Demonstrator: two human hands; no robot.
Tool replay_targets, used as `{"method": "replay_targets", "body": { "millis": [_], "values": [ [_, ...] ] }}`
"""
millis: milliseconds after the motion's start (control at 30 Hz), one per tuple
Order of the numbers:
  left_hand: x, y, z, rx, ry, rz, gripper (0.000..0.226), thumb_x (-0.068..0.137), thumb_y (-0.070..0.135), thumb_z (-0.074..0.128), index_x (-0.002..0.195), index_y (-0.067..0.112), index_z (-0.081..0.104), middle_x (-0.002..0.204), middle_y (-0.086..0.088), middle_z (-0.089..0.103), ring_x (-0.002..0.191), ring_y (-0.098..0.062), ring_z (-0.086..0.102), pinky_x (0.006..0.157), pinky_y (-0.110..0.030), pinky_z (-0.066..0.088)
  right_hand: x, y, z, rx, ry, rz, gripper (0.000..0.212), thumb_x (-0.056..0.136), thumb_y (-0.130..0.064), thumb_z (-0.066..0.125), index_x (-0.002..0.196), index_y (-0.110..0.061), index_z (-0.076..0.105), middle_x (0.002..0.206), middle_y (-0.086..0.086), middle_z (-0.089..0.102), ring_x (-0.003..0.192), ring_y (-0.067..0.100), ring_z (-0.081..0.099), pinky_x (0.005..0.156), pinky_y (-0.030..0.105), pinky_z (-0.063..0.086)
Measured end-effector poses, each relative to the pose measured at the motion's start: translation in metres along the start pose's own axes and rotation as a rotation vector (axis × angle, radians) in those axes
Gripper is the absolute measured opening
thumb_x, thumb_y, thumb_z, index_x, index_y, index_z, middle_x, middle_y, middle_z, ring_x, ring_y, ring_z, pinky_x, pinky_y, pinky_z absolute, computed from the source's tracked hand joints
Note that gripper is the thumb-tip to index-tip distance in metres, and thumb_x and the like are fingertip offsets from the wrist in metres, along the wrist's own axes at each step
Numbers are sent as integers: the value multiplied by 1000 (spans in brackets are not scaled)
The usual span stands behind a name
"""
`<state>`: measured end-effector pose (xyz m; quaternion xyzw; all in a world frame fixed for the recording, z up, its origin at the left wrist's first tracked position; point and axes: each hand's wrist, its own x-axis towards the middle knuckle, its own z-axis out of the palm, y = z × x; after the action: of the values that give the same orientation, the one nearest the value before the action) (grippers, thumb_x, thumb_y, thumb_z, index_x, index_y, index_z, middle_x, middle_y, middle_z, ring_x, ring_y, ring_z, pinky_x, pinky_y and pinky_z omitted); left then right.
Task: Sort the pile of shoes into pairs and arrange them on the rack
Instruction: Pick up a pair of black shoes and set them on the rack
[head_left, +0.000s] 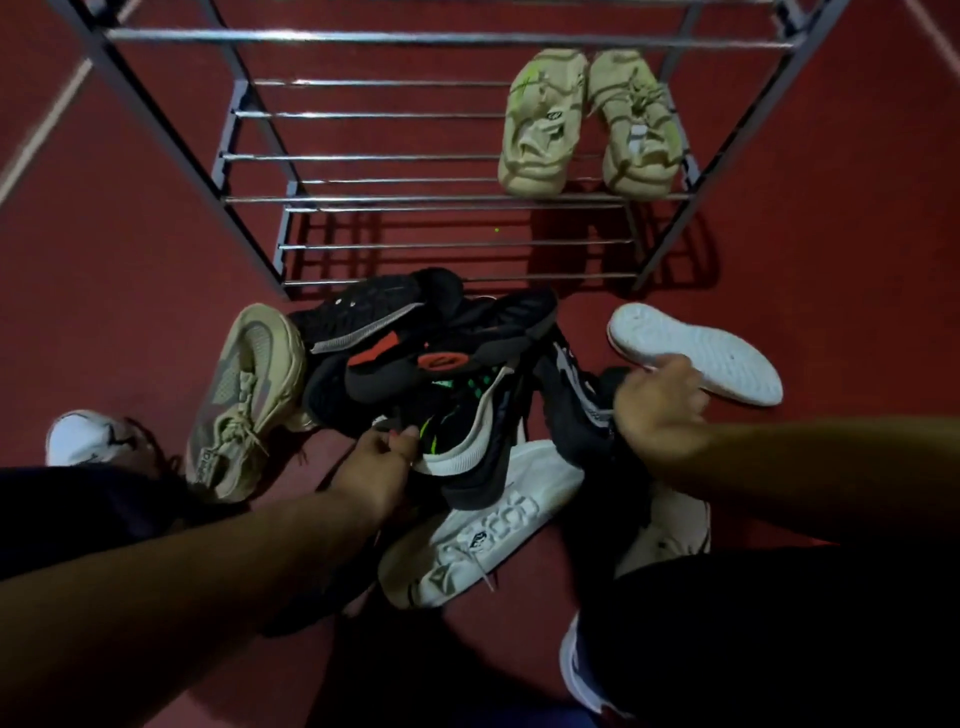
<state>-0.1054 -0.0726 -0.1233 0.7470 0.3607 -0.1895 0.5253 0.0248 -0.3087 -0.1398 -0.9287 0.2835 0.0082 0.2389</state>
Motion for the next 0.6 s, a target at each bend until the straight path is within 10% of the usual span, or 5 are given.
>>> {"method": "replay_targets", "body": {
  "millis": [67, 233, 367, 600],
  "values": [
    [0, -5, 2, -110, 36, -34, 41, 94, 45, 52, 101, 5, 58, 95, -18, 64, 76, -25, 59, 80, -36, 54, 16, 23, 2, -89, -20, 129, 35, 91, -15, 51, 125, -5, 55, 128, 19, 55, 120, 40, 51, 97, 45, 41],
    [6, 12, -5, -378, -155, -302, 19, 94, 27, 55, 83, 11, 57, 61, -10, 54, 46, -20, 52, 43, -22, 47, 32, 38, -4, 166, -731, 301, 21, 88, -22, 63, 96, -3, 61, 83, 16, 62, 59, 25, 60, 51, 30, 49],
    [10, 13, -10, -260, -249, -281, 23, 88, 26, 50, 67, 20, 44, 55, -1, 34, 43, -14, 31, 44, -21, 27, 21, 19, -12, 274, -485, 116, 27, 85, -23, 60, 106, -6, 64, 92, 10, 65, 81, 30, 65, 70, 31, 49],
    [5, 7, 0, -202, -257, -231, 31, 87, 26, 50, 58, 16, 45, 42, -2, 38, 33, -17, 33, 41, -18, 29, -19, -52, -110, 129, -346, -975, 61, 73, -19, 70, 125, -35, 43, 106, -3, 65, 91, 20, 63, 77, 32, 51]
  ]
}}
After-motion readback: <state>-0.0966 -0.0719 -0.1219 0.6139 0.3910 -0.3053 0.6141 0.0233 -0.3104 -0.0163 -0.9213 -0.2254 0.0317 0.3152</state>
